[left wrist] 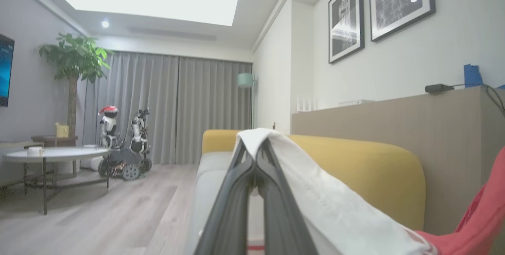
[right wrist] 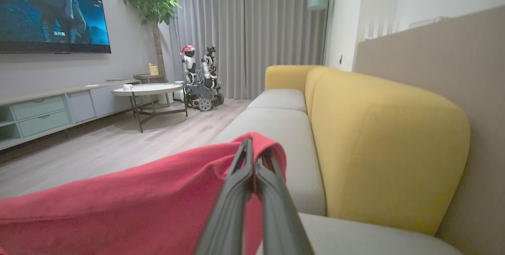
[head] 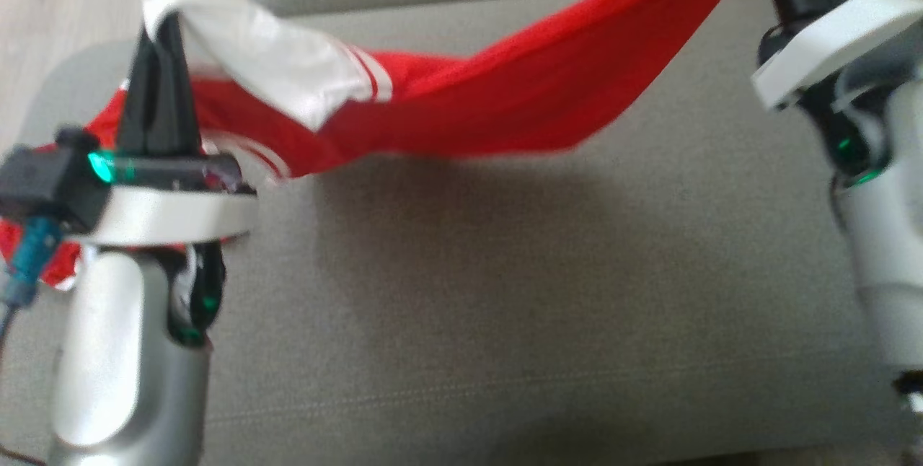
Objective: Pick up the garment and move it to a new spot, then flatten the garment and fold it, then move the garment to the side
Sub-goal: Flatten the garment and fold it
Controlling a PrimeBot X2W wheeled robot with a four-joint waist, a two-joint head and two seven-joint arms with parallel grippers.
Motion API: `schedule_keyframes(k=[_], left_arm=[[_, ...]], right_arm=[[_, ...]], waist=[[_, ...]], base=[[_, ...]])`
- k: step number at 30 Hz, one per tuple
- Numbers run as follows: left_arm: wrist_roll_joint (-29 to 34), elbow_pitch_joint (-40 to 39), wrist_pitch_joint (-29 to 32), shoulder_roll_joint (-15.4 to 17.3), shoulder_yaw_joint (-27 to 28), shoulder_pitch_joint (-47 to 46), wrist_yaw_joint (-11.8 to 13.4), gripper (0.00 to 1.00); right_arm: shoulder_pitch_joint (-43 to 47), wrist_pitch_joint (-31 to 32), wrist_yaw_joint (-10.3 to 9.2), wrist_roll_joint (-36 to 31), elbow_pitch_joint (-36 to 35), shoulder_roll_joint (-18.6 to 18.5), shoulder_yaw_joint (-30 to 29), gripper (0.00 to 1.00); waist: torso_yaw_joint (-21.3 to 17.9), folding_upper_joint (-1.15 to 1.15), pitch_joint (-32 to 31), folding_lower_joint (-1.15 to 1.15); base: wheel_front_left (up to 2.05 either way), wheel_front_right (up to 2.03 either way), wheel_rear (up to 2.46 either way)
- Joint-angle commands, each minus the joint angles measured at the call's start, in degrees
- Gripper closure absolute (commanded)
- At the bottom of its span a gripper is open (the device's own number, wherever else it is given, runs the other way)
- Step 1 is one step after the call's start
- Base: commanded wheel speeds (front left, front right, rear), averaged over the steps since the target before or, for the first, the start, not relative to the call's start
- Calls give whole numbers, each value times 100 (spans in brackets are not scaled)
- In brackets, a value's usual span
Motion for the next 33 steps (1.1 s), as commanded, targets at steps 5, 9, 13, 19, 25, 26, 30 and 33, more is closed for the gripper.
schedule_keyframes(k=[5, 9, 13, 19, 25, 26, 30, 33], left_arm=[[173, -700, 454, 421, 84, -829, -114, 100], [211, -1083, 1016, 599, 2, -1213, -216, 100], [100, -1359, 1709, 739, -54, -1618, -336, 100], [-192, -1160, 2539, 840, -159, -2489, -487, 100], [-245, -113, 2925, 945, -278, -4291, -601, 100], [-191, 128, 2866, 965, -300, -4653, -612, 100], [58, 1185, 2249, 865, -246, -6091, -436, 100], [368, 2297, 1259, 600, -231, -7323, 14, 100]], right_arm=[[-470, 713, 36, 263, -898, -333, -35, 100], [-505, 1400, 36, 255, -1429, -335, -546, 100], [-531, 2092, 36, 102, -2062, -205, -1032, 100], [-838, 2935, 36, -277, -2503, 91, -1446, 100], [-2068, 2983, 36, -456, -2014, 403, -1639, 100], [-2353, 2829, 36, -508, -1838, 454, -1673, 100], [-3544, 1777, 36, -852, -992, 530, -1798, 100], [-4537, 396, 36, -1248, -172, 509, -2106, 100]], waist=[[-74, 0, -351, 0], [-119, 0, -425, 0], [-184, 0, -371, 0], [-265, 0, 184, 0], [-289, 0, 1631, 0], [-278, 0, 1874, 0], [-148, 0, 2610, 0], [100, 0, 3040, 0]], base=[[0, 0, 0], [0, 0, 0], [0, 0, 0], [0, 0, 0], [0, 0, 0], [0, 0, 0], [0, 0, 0], [0, 0, 0]])
